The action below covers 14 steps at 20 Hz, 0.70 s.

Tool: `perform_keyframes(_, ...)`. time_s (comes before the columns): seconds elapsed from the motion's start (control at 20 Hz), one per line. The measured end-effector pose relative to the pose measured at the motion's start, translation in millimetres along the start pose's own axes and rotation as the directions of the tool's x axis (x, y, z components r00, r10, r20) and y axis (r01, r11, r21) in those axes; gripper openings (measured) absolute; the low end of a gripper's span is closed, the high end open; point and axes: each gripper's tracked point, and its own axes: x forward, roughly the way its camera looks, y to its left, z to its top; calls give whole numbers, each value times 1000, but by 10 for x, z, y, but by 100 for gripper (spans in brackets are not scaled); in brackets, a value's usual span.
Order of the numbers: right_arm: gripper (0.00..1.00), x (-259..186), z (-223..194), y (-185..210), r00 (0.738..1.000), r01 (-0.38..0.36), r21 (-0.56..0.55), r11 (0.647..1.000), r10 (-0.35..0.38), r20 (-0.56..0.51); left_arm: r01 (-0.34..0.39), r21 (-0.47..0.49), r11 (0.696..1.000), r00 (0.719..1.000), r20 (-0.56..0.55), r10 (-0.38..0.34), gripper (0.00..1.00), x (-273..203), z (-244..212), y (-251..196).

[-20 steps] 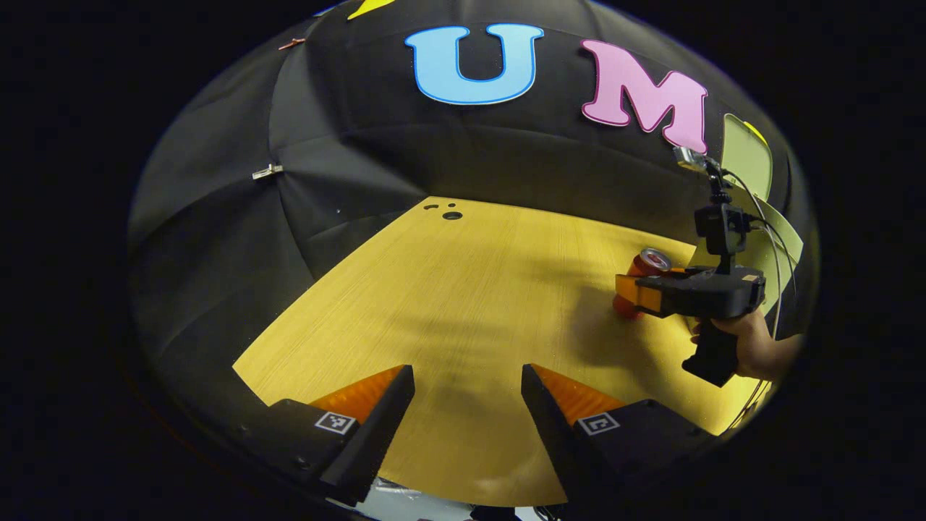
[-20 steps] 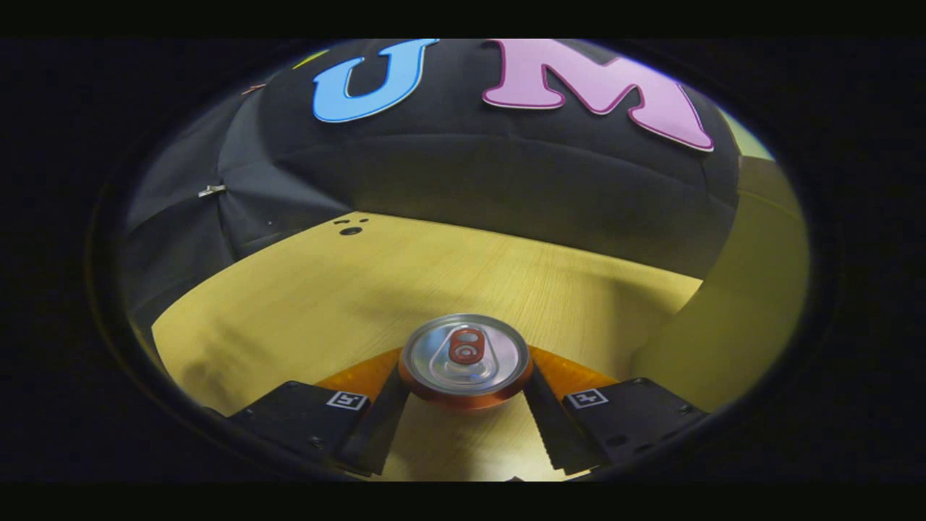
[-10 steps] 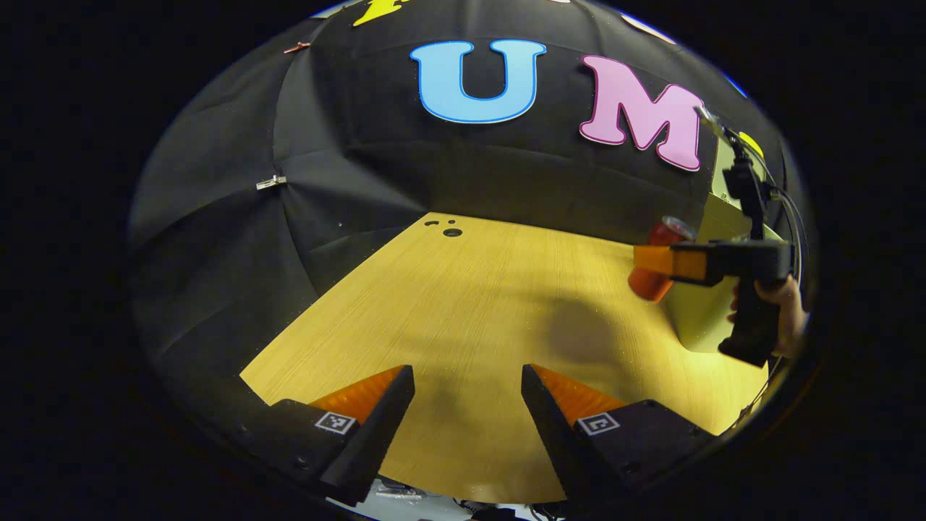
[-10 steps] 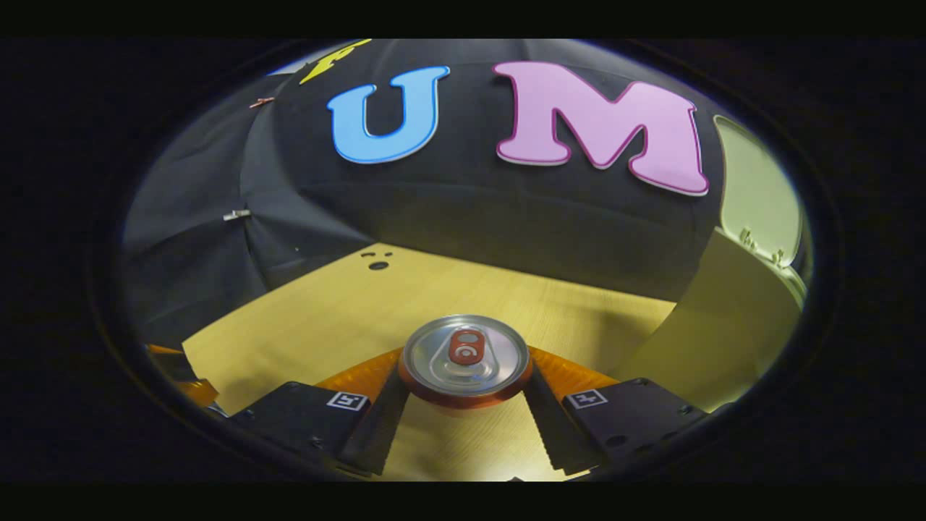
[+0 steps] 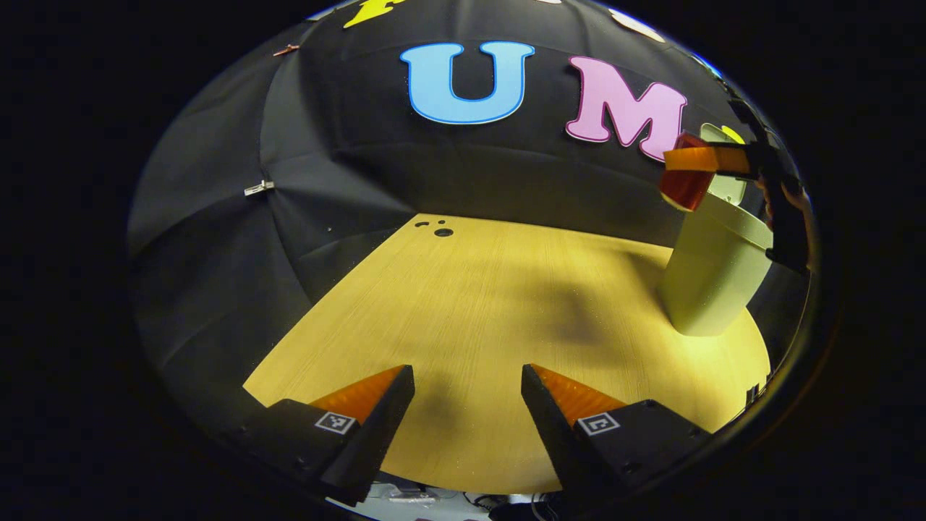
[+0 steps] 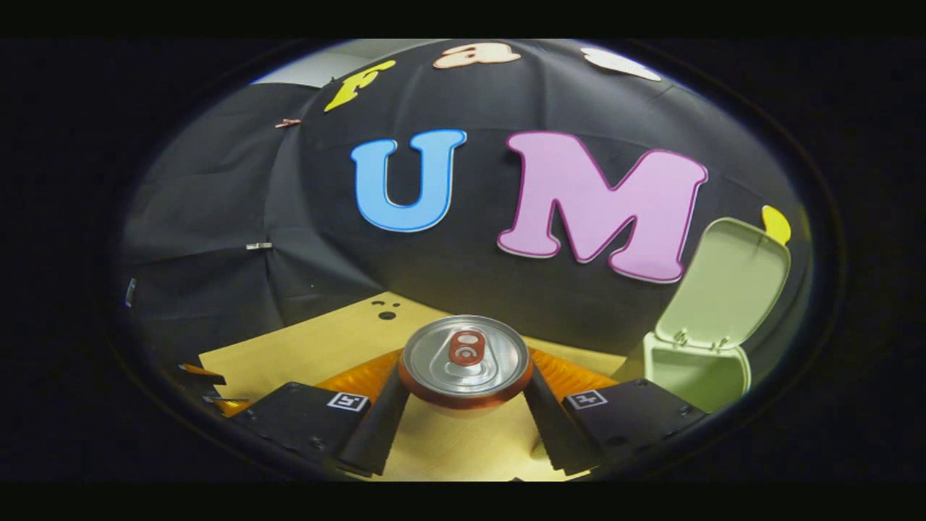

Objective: Press the lid of the desktop garbage bin to open it, pick up the crumpled paper on the desktop and throw it into the bin, then pick up the pop can on the desktop and drop it into the bin, and finally close the garbage bin lid.

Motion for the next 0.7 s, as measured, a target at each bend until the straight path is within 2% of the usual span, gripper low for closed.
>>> perform_keyframes(0.35,83,-337,281,-604,992,108,17,994,-109,64,42,6,999,999,31,-43,95,116,183,-266)
perform_keyframes(0.6,83,-565,267,-1184,975,202,52,978,-206,81,93,51,994,995,39,-95,95,183,291,-626)
perform_keyframes(0.65,83,-606,256,-1293,971,219,60,974,-223,81,100,55,993,994,42,-102,99,185,323,-687)
perform_keyframes(0.7,83,-641,236,-1380,969,231,70,970,-236,79,105,51,993,993,44,-107,95,206,333,-740)
